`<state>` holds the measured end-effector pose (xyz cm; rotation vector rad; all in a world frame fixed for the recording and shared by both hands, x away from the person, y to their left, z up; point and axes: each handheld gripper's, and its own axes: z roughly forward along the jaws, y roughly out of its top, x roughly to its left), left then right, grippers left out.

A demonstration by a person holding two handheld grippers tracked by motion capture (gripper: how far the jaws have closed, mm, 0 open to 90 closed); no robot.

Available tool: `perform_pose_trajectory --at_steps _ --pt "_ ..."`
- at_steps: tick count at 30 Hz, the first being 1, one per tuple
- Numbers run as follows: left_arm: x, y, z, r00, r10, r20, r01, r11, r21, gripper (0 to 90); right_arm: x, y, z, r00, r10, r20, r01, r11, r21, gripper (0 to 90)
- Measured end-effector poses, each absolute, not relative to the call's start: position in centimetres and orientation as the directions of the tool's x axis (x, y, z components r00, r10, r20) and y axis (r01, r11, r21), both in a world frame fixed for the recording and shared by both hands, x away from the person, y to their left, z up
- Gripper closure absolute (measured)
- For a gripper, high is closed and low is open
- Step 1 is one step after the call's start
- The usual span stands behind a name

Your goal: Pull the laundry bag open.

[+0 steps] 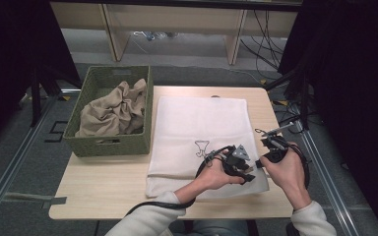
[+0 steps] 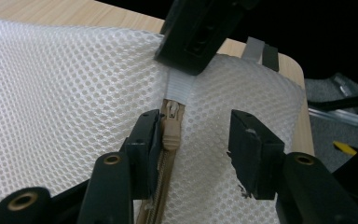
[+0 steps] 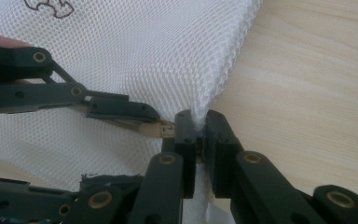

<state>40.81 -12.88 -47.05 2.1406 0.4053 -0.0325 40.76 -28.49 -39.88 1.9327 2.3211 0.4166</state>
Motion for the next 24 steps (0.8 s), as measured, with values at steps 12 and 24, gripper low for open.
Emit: perform_pose_trajectory --at_steps 12,24 --pt "40.7 -12.42 -47.1 0.932 0.287 -0.223 0.344 -0.498 0.796 58.6 41.07 -28.93 -40.16 -0.246 0.966 0.082 0.932 0.212 0.295 84.9" --pt "40.8 -12.41 -47.2 0.91 0.289 -0.296 0.404 -0.466 0.787 63.3 41.12 -29.05 -40.23 -0.25 0.964 0.085 0.93 0.215 0.299 84.9"
